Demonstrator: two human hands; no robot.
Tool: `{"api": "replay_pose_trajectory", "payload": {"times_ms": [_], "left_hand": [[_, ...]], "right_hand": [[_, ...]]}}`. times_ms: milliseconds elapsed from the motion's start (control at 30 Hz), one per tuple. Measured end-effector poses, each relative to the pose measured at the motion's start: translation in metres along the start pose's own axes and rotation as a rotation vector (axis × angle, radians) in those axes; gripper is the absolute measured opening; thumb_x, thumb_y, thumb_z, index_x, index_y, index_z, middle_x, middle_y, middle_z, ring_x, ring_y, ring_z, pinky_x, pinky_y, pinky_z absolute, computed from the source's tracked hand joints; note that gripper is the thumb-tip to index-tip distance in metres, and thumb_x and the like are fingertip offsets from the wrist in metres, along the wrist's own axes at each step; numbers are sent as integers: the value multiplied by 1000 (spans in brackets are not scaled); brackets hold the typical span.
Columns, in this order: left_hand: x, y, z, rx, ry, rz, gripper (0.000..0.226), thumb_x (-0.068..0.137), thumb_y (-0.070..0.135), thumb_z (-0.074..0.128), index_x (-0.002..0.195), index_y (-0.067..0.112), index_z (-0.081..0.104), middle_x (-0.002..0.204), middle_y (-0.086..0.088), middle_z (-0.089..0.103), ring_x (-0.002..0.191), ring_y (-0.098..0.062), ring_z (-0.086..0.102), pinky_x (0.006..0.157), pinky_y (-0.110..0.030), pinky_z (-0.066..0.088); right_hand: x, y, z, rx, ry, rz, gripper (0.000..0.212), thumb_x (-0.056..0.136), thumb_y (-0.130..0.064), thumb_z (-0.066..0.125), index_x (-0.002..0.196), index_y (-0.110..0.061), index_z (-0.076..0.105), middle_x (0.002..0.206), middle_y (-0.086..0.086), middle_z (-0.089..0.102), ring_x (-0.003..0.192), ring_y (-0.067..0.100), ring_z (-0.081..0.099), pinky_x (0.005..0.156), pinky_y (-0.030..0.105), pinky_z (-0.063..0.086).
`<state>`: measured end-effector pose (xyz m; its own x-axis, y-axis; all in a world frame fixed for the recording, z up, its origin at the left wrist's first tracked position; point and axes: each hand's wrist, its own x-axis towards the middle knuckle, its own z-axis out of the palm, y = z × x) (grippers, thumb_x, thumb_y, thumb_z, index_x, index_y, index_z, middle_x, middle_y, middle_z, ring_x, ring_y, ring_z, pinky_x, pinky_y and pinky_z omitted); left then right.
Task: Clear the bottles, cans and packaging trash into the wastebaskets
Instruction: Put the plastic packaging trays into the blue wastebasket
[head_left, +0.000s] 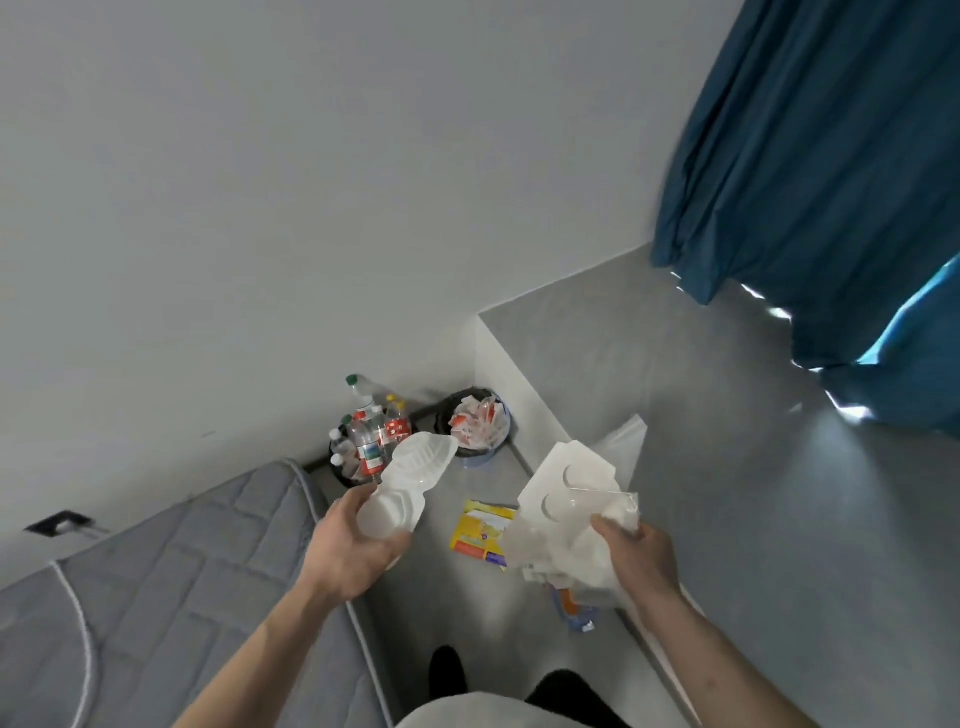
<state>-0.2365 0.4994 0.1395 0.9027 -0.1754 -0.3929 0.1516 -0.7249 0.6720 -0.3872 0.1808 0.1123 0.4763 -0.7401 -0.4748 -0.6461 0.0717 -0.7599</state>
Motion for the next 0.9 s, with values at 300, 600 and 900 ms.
{"api": "replay_pose_trajectory", "payload": {"times_ms": [300,600,900], "left_hand": [[57,30,-7,-41,-88,37,84,53,57,79,132,38,56,118,7,63,98,-15,64,87,-35,56],[98,41,-33,-91,-63,-32,64,50,53,79,109,51,56,109,11,68,95,-11,67,86,-35,57],[151,60,-28,-89,-59,-126,91,49,57,78,134,35,55,115,6,66,94,-11,66,78,-27,55]], "right_hand": [[15,-42,5,62,45,-12,14,81,-24,81,75,-18,70,80,-4,72,79,18,68,70,31,50],[78,-88,35,29,-61,-62,11,85,-29,78,86,-21,71,89,-2,72,83,18,67,68,32,52],[144,-112,54,-49,-107,6,15,84,-27,80,78,-17,71,83,3,72,74,14,64,63,30,47]]}}
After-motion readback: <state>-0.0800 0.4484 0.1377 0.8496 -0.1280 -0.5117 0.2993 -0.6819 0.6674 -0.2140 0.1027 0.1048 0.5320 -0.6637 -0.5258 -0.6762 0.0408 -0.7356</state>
